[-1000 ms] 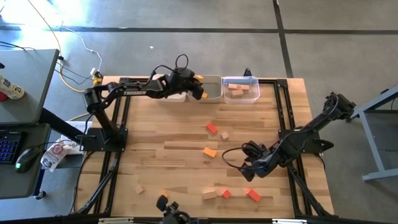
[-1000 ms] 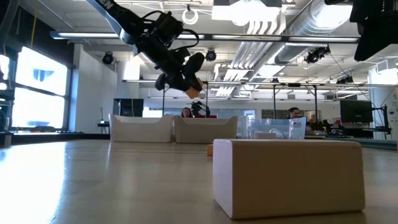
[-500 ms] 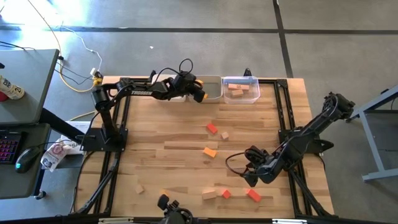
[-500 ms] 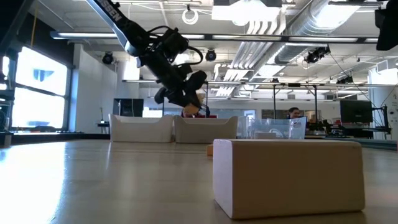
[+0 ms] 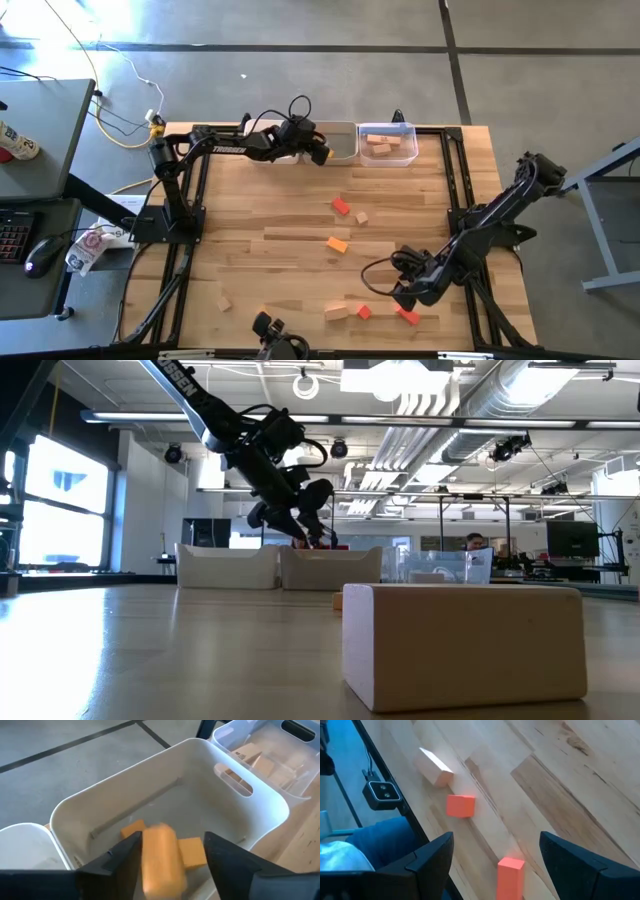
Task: Sort & place blocks by color
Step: Put the yellow block into the gray bin, then put the orange block into the white bin
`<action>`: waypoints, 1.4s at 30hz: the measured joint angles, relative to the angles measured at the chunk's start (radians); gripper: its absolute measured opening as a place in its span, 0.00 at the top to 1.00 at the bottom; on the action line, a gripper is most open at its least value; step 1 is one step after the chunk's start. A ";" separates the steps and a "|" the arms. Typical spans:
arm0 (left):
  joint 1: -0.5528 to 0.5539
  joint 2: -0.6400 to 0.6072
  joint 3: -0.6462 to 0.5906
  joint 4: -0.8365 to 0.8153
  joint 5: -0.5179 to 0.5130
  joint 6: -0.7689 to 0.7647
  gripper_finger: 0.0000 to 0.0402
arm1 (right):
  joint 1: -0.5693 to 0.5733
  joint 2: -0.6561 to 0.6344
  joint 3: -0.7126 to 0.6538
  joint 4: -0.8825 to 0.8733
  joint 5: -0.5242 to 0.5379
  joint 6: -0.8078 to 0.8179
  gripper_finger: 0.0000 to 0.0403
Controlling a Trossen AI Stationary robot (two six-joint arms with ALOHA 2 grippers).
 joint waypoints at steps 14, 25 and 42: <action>-0.012 -0.130 0.000 -0.115 0.106 -0.007 0.44 | 0.010 0.001 0.012 -0.005 -0.026 -0.001 0.31; -0.064 -0.334 -0.001 -0.429 0.081 -0.015 0.44 | 0.016 0.025 0.170 -0.216 -0.021 -0.016 0.31; -0.106 -0.407 -0.001 -0.572 -0.037 -0.017 0.44 | 0.059 0.242 0.211 -0.296 -0.259 0.132 0.31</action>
